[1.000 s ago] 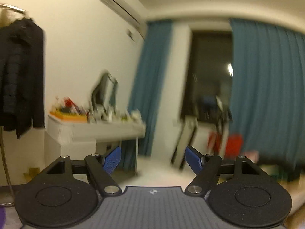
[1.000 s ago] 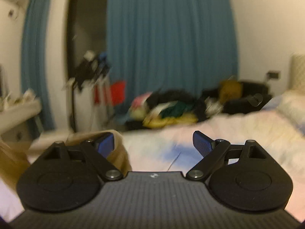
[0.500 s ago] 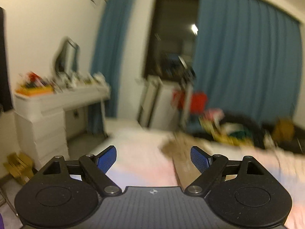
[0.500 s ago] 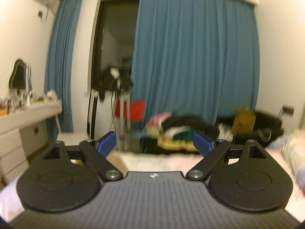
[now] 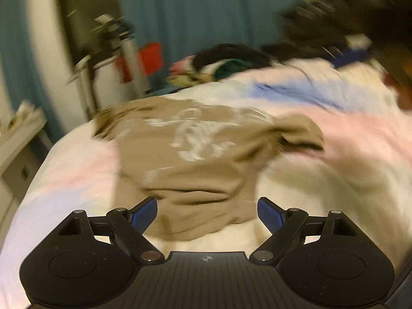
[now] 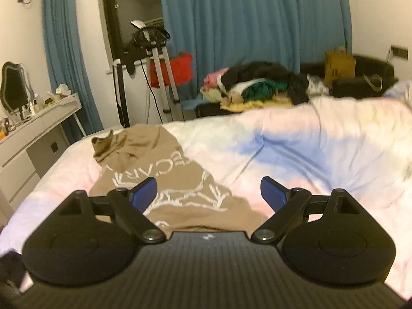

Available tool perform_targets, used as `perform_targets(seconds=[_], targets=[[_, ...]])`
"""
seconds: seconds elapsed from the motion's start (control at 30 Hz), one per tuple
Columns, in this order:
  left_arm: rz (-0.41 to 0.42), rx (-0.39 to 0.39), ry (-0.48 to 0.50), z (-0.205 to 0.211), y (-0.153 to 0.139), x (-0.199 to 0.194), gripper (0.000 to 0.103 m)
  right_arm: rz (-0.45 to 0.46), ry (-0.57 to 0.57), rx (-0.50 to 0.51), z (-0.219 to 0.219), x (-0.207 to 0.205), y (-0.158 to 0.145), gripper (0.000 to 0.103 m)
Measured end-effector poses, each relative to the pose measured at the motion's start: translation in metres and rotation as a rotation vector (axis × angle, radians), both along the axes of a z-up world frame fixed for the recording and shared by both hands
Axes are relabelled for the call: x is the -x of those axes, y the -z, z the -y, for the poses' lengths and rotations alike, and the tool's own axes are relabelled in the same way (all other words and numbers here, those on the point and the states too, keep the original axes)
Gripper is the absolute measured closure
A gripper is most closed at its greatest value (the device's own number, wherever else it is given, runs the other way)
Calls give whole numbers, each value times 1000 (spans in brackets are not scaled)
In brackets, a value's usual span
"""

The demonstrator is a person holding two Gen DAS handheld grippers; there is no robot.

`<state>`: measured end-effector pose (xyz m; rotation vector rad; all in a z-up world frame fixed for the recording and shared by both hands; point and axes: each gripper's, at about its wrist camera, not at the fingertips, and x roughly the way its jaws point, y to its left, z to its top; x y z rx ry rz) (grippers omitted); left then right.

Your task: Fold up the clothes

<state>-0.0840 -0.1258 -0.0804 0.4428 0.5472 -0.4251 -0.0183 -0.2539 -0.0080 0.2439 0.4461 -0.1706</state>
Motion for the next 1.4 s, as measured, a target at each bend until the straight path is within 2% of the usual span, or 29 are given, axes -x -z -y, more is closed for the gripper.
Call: perform_targets(seconds=[0.07, 0.13, 0.2, 0.23, 0.27, 0.3, 0.37, 0.5, 0.63, 0.8, 0.97, 1.03, 1.1, 1.17, 1.23, 1.3, 1.33, 1.4], targets=[[39, -64, 59, 9, 25, -9, 17, -11, 10, -21, 7, -3, 14, 14], [76, -125, 104, 14, 48, -23, 26, -32, 11, -29, 13, -8, 26, 14], [85, -143, 126, 14, 60, -34, 58, -61, 14, -19, 20, -15, 37, 14], [76, -116, 130, 10, 61, -42, 66, -73, 16, -15, 22, -17, 40, 14], [67, -75, 119, 5, 55, -46, 87, -83, 12, -14, 24, -20, 44, 14], [57, -34, 108, -1, 49, -51, 94, -93, 7, -13, 25, -23, 47, 14], [53, 74, 72, -15, 32, -60, 95, -98, -13, -16, 25, -27, 51, 14], [27, 291, 4, -54, -8, -82, 95, -79, -126, -8, 7, -31, 54, 14], [-8, 381, -32, -80, -24, -94, 95, -75, -261, 105, -30, -38, 58, 14], [-31, 425, -50, -94, -32, -95, 95, -96, -312, 265, -65, -51, 67, 14], [-3, 427, -44, -94, -36, -82, 95, -126, -205, 359, -64, -62, 76, 14], [11, 431, -46, -94, -38, -78, 95, -142, -121, 302, -45, -62, 77, 14], [13, 449, -53, -96, -41, -74, 96, -132, -12, 188, -19, -57, 74, 14], [-25, 522, -62, -103, -46, -70, 96, -99, 86, 141, -1, -50, 69, 14], [-18, 563, -70, -106, -55, -63, 96, -80, 147, 199, 0, -47, 66, 14], [47, 560, -74, -109, -63, -54, 96, -116, 167, 245, 0, -50, 69, 14], [69, 563, -80, -112, -67, -51, 96, -149, 168, 232, 3, -51, 72, 14], [56, 600, -111, -125, -72, -49, 96, -214, 169, 201, 10, -53, 77, 14]])
